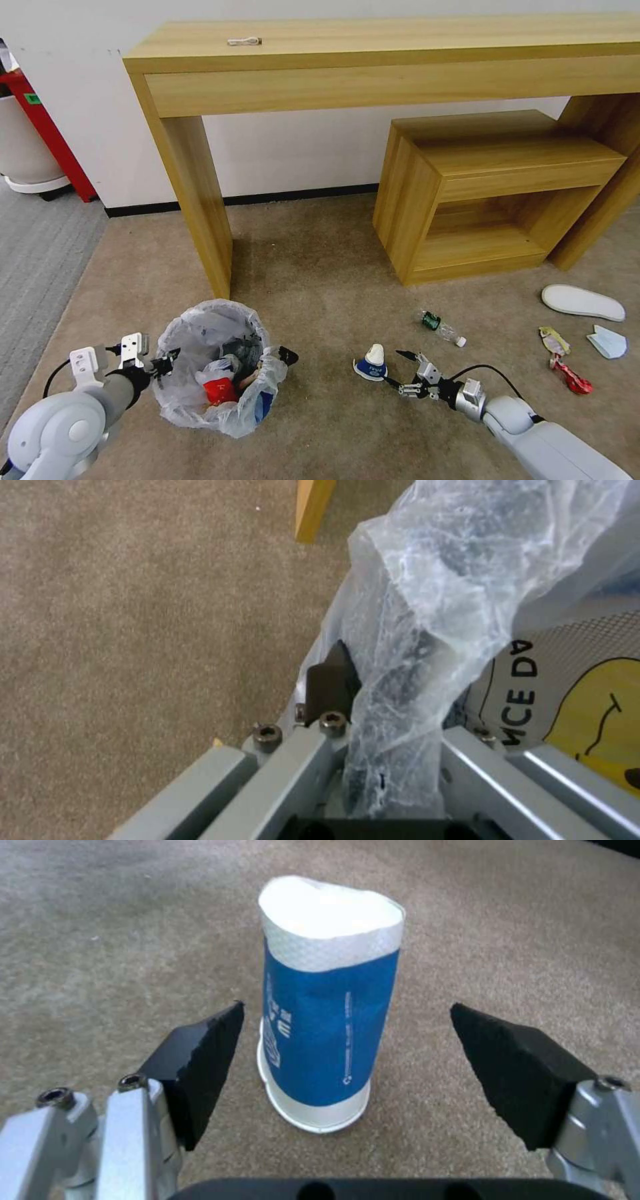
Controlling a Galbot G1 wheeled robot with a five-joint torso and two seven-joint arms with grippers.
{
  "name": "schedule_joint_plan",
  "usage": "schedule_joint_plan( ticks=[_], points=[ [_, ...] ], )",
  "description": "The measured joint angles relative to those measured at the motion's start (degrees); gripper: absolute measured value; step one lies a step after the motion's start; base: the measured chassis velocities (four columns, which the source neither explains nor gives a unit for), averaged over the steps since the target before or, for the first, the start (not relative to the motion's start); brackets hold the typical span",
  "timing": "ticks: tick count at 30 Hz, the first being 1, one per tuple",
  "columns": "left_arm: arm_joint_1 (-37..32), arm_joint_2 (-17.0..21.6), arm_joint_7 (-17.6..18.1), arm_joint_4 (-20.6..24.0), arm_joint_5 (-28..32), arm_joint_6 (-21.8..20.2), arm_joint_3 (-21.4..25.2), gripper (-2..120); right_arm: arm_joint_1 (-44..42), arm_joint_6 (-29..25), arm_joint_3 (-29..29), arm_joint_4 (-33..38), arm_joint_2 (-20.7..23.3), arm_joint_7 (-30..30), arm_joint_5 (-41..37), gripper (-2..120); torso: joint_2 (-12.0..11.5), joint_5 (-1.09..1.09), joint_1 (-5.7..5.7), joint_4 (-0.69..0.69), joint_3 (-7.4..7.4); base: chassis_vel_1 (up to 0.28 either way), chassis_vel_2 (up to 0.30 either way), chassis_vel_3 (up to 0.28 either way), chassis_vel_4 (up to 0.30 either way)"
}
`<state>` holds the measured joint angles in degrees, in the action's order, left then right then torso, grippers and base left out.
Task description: Pick up the trash bin and place the garbage on the floor into it.
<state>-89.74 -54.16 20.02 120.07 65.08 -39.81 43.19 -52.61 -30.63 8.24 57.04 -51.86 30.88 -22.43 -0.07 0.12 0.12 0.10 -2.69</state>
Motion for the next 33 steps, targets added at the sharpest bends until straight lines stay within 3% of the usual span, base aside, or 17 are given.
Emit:
schedule_joint_plan(
  ticks=[24, 33],
  points=[
    [0.0, -0.4, 0.0, 0.2, 0.0, 0.1, 0.1, 0, 2.7, -0.3, 3.0, -2.0, -2.4, -1.1, -0.6, 80, 0.0, 0.0, 0.0, 0.0, 0.0, 0.0, 0.0, 0.0, 0.0],
    [0.0, -0.4, 0.0, 0.1, 0.1, 0.1, 0.1, 0, 4.0, -0.7, 4.6, -3.8, -4.3, -1.1, -0.6, 71, 0.0, 0.0, 0.0, 0.0, 0.0, 0.0, 0.0, 0.0, 0.0]
  ],
)
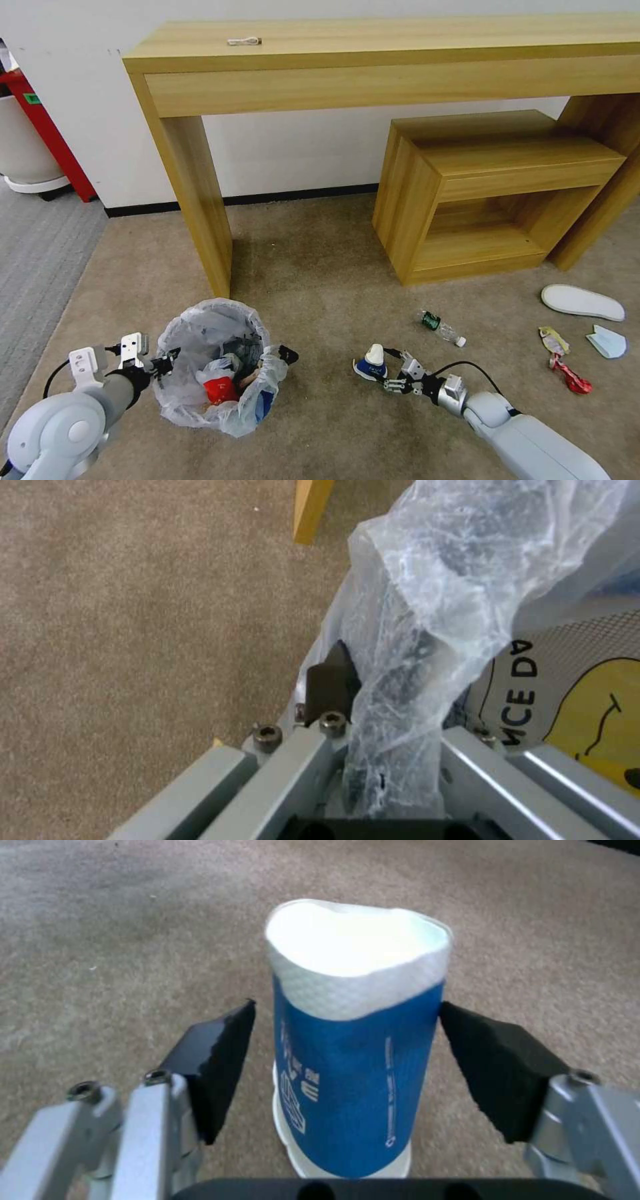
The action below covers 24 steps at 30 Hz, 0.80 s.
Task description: Pick up the trash bin and place the garbage on the floor into it.
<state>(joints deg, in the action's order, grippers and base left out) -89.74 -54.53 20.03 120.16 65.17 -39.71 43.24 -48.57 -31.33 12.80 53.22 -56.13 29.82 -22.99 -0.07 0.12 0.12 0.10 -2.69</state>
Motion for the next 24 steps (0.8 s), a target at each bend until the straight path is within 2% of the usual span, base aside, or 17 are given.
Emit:
schedule_joint_plan(
  ticks=[5, 11, 16, 18, 20, 24],
  points=[
    [-0.1, 0.1, 0.0, 0.0, 0.2, 0.1, 0.3, 0, 0.3, -0.1, 0.3, -0.6, -0.5, 0.0, 0.1, 52, 0.0, 0.0, 0.0, 0.0, 0.0, 0.0, 0.0, 0.0, 0.0],
    [0.0, -0.1, 0.0, -0.1, 0.2, 0.1, 0.1, 0, 0.4, -0.7, 0.3, -1.2, -0.7, 0.0, 0.2, 39, 0.0, 0.01, 0.0, 0.0, 0.0, 0.0, 0.0, 0.0, 0.0],
    [0.1, -0.3, 0.0, -0.2, 0.2, 0.2, -0.2, 0, 0.3, -1.1, 0.1, -1.4, -0.8, -0.1, 0.4, 22, 0.0, 0.01, 0.0, 0.0, 0.0, 0.0, 0.0, 0.0, 0.0],
    [0.1, -0.3, 0.0, -0.2, 0.2, 0.2, -0.2, 0, 0.2, -1.3, 0.0, -1.4, -0.7, -0.1, 0.5, 20, 0.0, 0.01, 0.0, 0.0, 0.0, 0.0, 0.0, 0.0, 0.0],
    [0.1, -0.4, 0.0, -0.2, 0.1, 0.2, -0.1, 0, 0.2, -1.5, -0.1, -1.1, -0.3, 0.0, 0.5, 11, 0.0, 0.01, 0.0, 0.0, 0.0, 0.0, 0.0, 0.0, 0.0],
    [0.0, -0.4, -0.1, -0.3, -0.1, 0.2, -0.1, 0, 0.0, -1.7, -0.4, -0.6, 0.1, 0.0, 0.3, 3, 0.0, 0.0, 0.0, 0.0, 0.0, 0.0, 0.0, 0.0, 0.0]
  ],
)
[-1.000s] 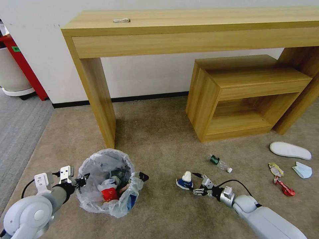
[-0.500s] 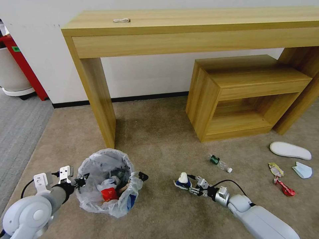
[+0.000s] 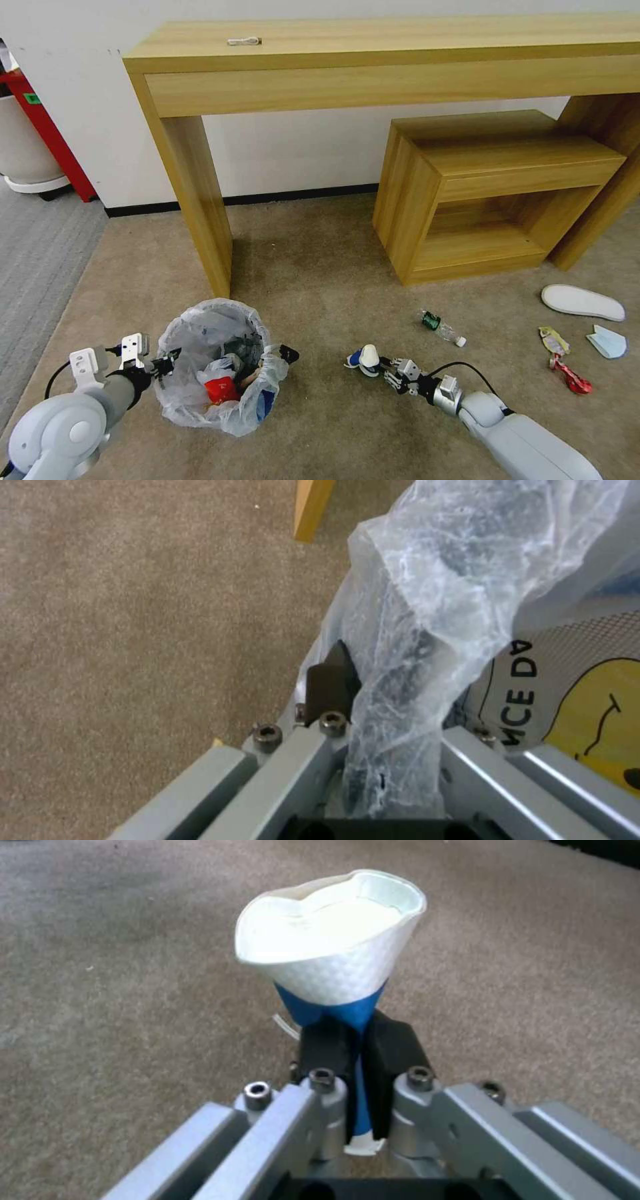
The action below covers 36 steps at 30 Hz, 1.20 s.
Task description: Pick up the trash bin and place the garbage on the floor into it.
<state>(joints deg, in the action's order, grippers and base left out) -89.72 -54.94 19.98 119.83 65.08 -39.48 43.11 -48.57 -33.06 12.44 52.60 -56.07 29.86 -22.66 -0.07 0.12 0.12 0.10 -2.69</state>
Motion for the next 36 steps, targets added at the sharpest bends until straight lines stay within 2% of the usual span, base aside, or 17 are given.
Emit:
schedule_joint_plan(
  ticks=[1, 10, 13, 17, 20, 24, 31, 36],
  points=[
    [-0.1, 0.0, 0.0, -0.1, -0.2, 0.0, -0.1, 0, -0.2, -0.2, -0.4, 0.4, 0.2, 0.2, -0.1, 0, 0.0, 0.01, 0.0, 0.0, 0.0, 0.0, 0.0, 0.0, 0.0],
    [-0.2, 1.3, -0.1, -0.3, -0.9, -0.1, -0.9, 0, -3.2, -2.1, -5.8, 5.7, 3.1, 3.9, -0.6, 0, 0.0, 0.01, 0.0, 0.01, 0.0, 0.0, 0.0, 0.0, 0.0],
    [0.1, 1.9, -0.4, -0.4, -1.6, -0.3, -1.6, 0, -4.5, -2.6, -9.6, 11.3, 5.5, 6.3, -0.8, 0, 0.0, -0.01, 0.0, 0.0, 0.0, 0.0, 0.0, 0.0, 0.0],
    [0.1, 2.1, -0.6, -0.4, -2.0, -0.4, -2.0, 0, -5.2, -2.7, -11.5, 14.9, 6.8, 7.1, -1.0, 0, 0.0, 0.01, 0.0, 0.01, 0.0, 0.0, 0.0, 0.0, 0.0],
    [0.0, 2.9, -0.8, 0.1, -2.5, -0.6, -2.4, 0, -6.0, -2.7, -14.7, 22.4, 9.5, 9.3, -2.7, 0, 0.0, 0.0, 0.0, 0.0, 0.0, 0.0, 0.0, 0.0, 0.0],
    [-0.2, 3.9, -1.1, 0.5, -2.6, -0.7, -2.5, 0, -5.5, -2.6, -16.3, 27.2, 10.8, 11.5, -4.0, 0, 0.0, 0.0, 0.0, 0.0, 0.0, 0.0, 0.0, 0.0, 0.0],
    [-0.8, 6.0, -1.2, 1.3, -2.6, -1.0, -2.7, 0, -3.9, -1.9, -16.4, 32.8, 12.8, 13.7, -6.5, 0, 0.0, 0.0, 0.0, 0.0, 0.0, 0.0, 0.0, 0.0, 0.0],
    [-1.1, 7.7, -1.3, 1.9, -2.5, -1.2, -2.9, 0, -1.6, -1.1, -14.4, 36.4, 15.1, 15.5, -8.3, 0, 0.0, 0.0, 0.0, 0.0, 0.0, 0.0, 0.0, 0.0, 0.0]
  ],
)
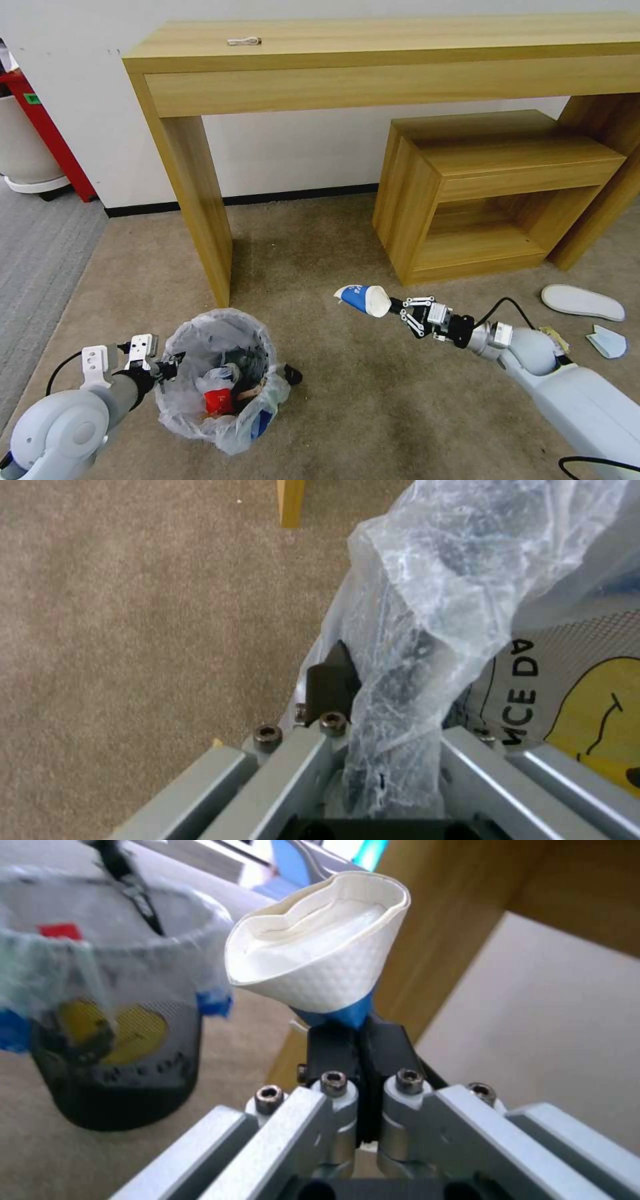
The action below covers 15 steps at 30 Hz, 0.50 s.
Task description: Pick up the trash bin and place the garbage on the floor into it.
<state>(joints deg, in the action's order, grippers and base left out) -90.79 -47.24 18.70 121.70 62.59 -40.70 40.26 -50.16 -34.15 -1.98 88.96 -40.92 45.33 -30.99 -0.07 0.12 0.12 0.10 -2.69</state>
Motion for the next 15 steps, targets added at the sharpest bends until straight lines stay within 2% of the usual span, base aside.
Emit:
schedule_joint_plan(
  ticks=[6, 9, 10, 15],
  points=[
    [0.0, 1.0, 0.0, 0.1, 0.0, -0.2, -0.7, 0, 3.3, 1.5, 3.3, 3.8, 1.9, 0.8, -2.1, 0, 0.0, 0.0, 0.0, 0.0, 0.0, 0.0, 0.0, 0.0, 0.0],
    [0.3, 0.6, 0.1, 0.2, -0.3, -0.2, -1.1, 0, 7.8, 2.7, 8.3, 6.3, 1.8, 0.1, -3.3, 0, 0.0, -0.02, 0.0, 0.0, 0.0, 0.0, 0.0, 0.0, 0.0],
    [0.3, 0.6, 0.1, 0.2, -0.3, -0.2, -1.1, 0, 7.8, 2.7, 8.3, 6.3, 1.8, 0.1, -3.3, 0, 0.0, -0.02, 0.0, 0.0, 0.0, 0.0, 0.0, 0.0, 0.0],
    [0.6, -0.6, 0.1, 0.0, -0.8, -0.3, -1.5, 0, 13.6, 3.4, 16.4, 6.2, -0.6, -1.3, -4.4, 0, 0.0, -0.02, 0.0, -0.01, 0.0, 0.0, 0.0, 0.0, 0.0]
  ],
)
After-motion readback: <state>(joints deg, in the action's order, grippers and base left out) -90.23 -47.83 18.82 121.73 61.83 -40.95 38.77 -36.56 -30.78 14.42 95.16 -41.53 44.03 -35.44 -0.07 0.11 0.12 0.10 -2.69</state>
